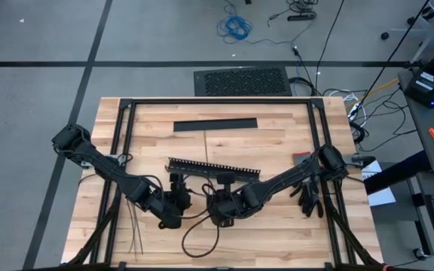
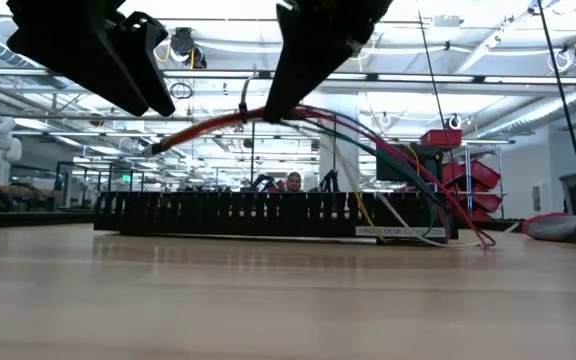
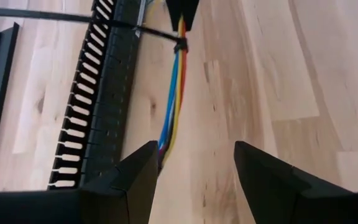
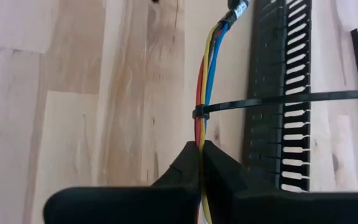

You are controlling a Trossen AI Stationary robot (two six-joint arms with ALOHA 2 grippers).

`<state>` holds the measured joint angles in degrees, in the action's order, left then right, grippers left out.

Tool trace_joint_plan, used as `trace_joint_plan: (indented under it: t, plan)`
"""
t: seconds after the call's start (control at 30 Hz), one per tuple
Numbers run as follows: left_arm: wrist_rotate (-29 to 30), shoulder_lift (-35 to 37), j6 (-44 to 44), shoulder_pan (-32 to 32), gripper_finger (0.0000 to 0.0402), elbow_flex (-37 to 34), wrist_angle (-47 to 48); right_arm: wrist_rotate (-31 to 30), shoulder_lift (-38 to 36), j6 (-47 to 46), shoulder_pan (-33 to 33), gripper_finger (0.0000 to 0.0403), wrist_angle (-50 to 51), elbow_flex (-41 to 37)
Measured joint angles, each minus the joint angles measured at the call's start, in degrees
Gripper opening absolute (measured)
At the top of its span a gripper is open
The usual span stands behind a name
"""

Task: Ziptie cables
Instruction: Put the zip-tied cable into the black cable duct

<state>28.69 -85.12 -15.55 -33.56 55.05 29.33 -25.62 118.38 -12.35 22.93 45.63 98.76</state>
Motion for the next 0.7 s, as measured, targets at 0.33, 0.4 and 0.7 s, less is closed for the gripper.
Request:
trace_joint_plan:
  t: [0.33,0.4,0.7]
  plan:
    - [1.59,-2.05,1.25,1.59,0.0209,-0.07,-0.67,-0.02,-0.1,1.08,2.04,0.0,0.43,2.41]
    - [1.67,-3.3,1.37,2.14,0.0209,-0.07,-0.33,-0.02,-0.1,1.1,2.37,0.0,0.73,2.99]
    - [3.59,-5.48,1.1,2.8,0.0148,-0.09,0.01,-0.09,-0.12,-0.71,2.7,0.0,4.72,3.95]
